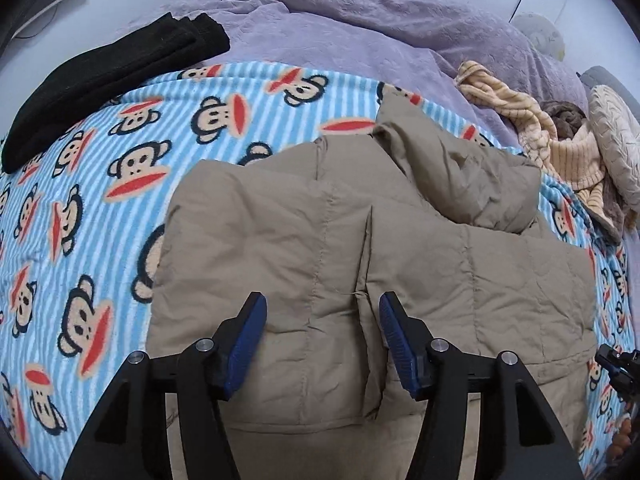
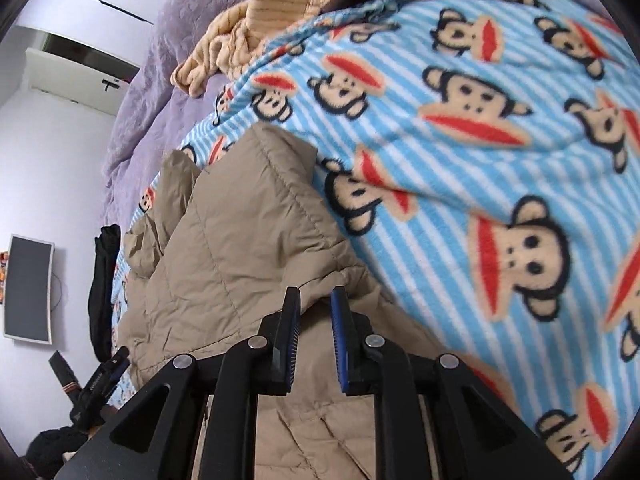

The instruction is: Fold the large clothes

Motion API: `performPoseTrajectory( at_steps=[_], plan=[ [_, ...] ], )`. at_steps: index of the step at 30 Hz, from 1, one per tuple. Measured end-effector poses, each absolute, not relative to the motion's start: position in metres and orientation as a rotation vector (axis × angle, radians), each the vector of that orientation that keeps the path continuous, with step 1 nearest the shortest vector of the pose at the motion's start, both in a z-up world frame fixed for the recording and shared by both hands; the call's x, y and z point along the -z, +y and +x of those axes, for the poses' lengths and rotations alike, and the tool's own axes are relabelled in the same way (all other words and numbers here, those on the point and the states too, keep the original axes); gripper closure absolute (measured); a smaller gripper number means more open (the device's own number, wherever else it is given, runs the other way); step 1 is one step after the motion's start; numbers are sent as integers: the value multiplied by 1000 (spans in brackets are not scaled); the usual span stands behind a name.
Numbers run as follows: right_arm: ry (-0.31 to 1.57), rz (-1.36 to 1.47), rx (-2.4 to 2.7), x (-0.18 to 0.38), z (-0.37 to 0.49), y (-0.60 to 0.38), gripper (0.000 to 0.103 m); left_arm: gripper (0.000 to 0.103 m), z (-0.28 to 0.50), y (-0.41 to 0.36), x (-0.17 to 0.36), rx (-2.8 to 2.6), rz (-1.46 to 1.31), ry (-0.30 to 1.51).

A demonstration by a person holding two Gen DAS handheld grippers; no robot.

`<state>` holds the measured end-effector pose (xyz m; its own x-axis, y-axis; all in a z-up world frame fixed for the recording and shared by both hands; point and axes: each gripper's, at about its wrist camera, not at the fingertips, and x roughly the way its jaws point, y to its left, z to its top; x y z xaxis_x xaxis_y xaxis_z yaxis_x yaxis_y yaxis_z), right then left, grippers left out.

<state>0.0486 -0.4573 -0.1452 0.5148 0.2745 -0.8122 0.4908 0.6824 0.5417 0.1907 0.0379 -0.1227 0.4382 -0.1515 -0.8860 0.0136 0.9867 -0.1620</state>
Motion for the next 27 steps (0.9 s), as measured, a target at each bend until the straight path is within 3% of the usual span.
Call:
performPoseTrajectory(
  at_steps=[7, 14, 20, 27],
  plan=[
    [1026, 718, 132, 130, 77, -454, 85, 43, 194, 9, 105, 252, -102, 1074],
    [1099, 539, 92, 155, 111, -426, 85, 43, 198, -39, 133, 299, -18, 1111],
    [1136, 591, 104, 190, 115, -437, 90, 43, 206, -44, 167, 291, 26, 1142],
    [1137, 607, 116, 179, 107, -439, 86, 43, 204, -53, 163, 253, 84, 1145]
  ],
)
